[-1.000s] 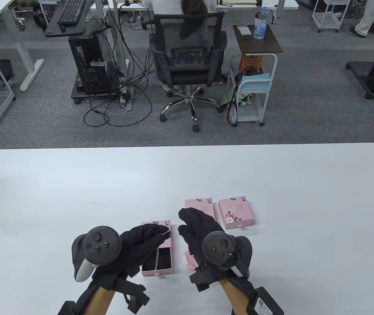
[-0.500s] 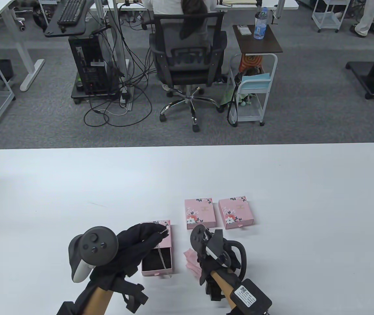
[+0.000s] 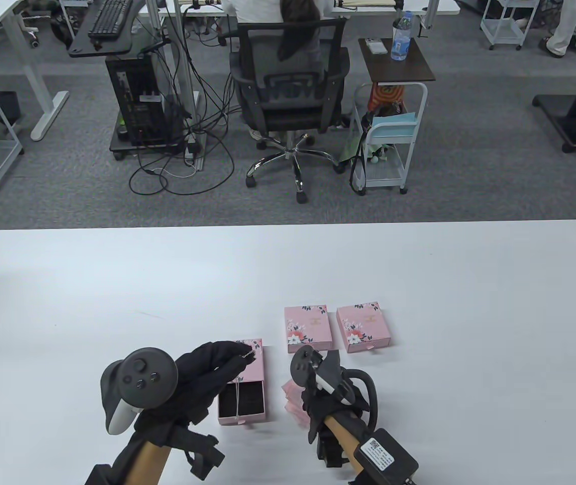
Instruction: Dust necklace
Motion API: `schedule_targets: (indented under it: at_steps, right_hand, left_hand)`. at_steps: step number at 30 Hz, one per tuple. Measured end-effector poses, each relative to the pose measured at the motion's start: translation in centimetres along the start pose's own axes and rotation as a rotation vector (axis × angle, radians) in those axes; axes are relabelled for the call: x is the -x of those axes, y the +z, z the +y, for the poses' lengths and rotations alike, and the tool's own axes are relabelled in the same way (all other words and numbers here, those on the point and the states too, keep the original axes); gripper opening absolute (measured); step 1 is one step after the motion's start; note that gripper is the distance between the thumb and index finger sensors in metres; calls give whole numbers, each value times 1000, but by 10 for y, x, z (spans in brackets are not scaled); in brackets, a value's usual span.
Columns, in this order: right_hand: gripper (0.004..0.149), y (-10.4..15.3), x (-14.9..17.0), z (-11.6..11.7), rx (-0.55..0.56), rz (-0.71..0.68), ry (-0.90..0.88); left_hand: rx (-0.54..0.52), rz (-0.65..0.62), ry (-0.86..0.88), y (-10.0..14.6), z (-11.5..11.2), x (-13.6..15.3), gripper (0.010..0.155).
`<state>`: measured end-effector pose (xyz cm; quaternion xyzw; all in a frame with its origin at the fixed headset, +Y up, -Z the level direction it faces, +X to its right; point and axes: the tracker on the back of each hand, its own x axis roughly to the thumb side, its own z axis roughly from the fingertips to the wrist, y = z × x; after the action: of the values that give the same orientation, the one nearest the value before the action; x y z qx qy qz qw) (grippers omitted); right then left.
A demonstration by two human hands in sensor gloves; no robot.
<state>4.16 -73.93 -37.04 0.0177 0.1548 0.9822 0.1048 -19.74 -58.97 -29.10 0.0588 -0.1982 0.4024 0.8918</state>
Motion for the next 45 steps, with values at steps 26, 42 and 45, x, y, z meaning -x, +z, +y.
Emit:
schedule_targets:
  at_steps: [26,42,45]
  right_hand:
    - [40,42,-16,-50,50,-637,-1194]
    - [41,41,-45,-18,-373,-839,-1477]
    - [41,42,-49,-14,-421,-859,-1494]
  left_hand:
    - [-219,3,-343,9,-3,-15,41]
    - [-265,-14,-420,11,-9,-21,42]
    - [-260,-17,-425,10,-11,-22,42]
